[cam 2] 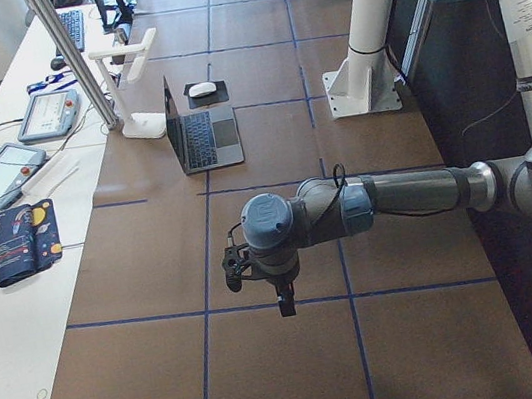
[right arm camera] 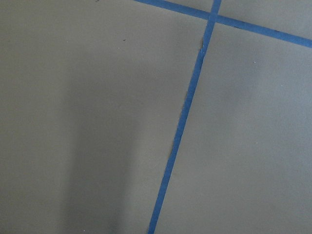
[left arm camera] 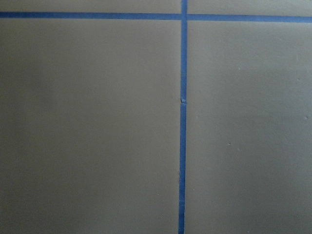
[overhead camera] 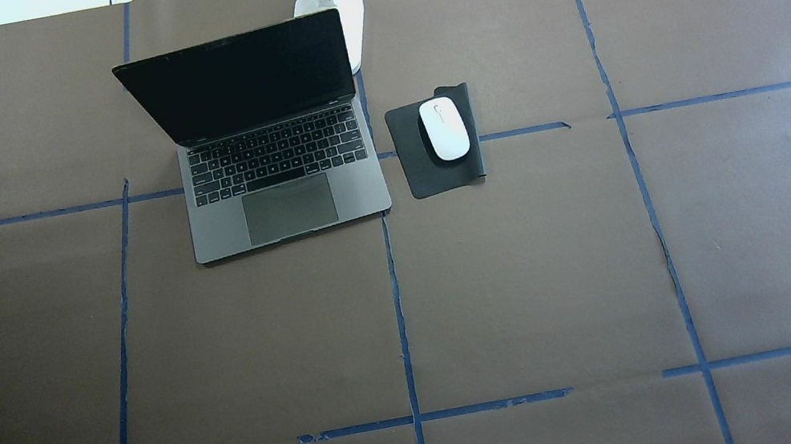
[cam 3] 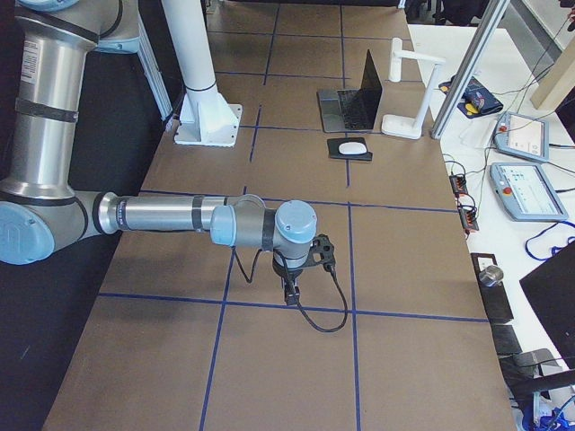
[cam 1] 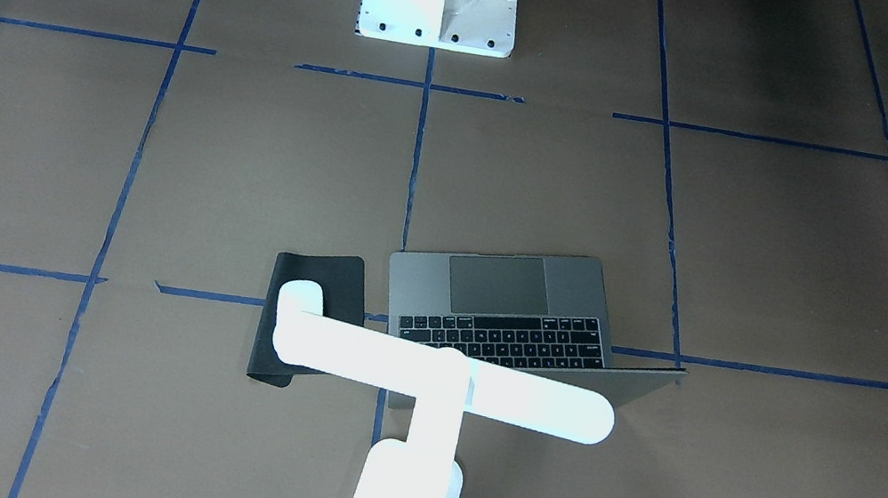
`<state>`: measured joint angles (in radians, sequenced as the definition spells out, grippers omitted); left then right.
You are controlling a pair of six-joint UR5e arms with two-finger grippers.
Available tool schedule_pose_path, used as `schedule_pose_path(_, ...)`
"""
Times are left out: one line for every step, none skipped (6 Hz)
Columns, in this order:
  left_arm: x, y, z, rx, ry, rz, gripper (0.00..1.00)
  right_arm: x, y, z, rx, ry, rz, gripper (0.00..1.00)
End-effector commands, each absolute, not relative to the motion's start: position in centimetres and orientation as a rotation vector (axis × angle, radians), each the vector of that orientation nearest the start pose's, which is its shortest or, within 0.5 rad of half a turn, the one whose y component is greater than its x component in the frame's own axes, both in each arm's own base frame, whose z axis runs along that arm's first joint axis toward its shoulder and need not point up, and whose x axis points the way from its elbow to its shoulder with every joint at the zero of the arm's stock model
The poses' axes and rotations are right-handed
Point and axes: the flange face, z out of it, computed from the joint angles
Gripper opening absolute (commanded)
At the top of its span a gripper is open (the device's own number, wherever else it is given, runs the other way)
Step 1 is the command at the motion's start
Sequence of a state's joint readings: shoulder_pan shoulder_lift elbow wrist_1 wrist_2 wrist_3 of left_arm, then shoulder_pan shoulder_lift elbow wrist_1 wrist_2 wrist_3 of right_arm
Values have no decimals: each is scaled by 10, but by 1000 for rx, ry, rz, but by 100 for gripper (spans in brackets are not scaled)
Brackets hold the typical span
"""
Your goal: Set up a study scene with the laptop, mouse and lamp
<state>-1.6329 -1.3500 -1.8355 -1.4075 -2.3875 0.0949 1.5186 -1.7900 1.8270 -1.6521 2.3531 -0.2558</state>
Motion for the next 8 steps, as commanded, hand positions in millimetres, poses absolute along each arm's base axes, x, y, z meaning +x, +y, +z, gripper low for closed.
schedule_pose_path(-85, -385, 645, -58, 820, -24, 100, 43, -399, 638, 39, -783, -275, 100)
schedule_pose_path(-84, -385, 644, -59, 820, -23, 100, 43, -395, 640, 33, -782, -270, 100)
schedule_pose_path(-83, -385, 646, -63, 820, -24, 100, 44, -394, 642, 27, -781, -264, 100)
schedule_pose_path(-83, -385, 645, -61, 822, -24, 100, 44, -394, 641, 25, -781, -258, 100)
schedule_pose_path(-83, -381, 649, -72, 821, -29, 100, 43, -394, 641, 25, -783, -256, 100)
schedule_pose_path(-82, -370, 655, -89, 821, -34, 100, 43, -393, 642, 22, -784, -255, 100)
schedule_pose_path(-82, -363, 661, -112, 821, -45, 100, 43, -393, 642, 23, -784, -256, 100)
schedule_pose_path(-81, -358, 665, -124, 821, -47, 100, 43, -394, 641, 24, -784, -257, 100)
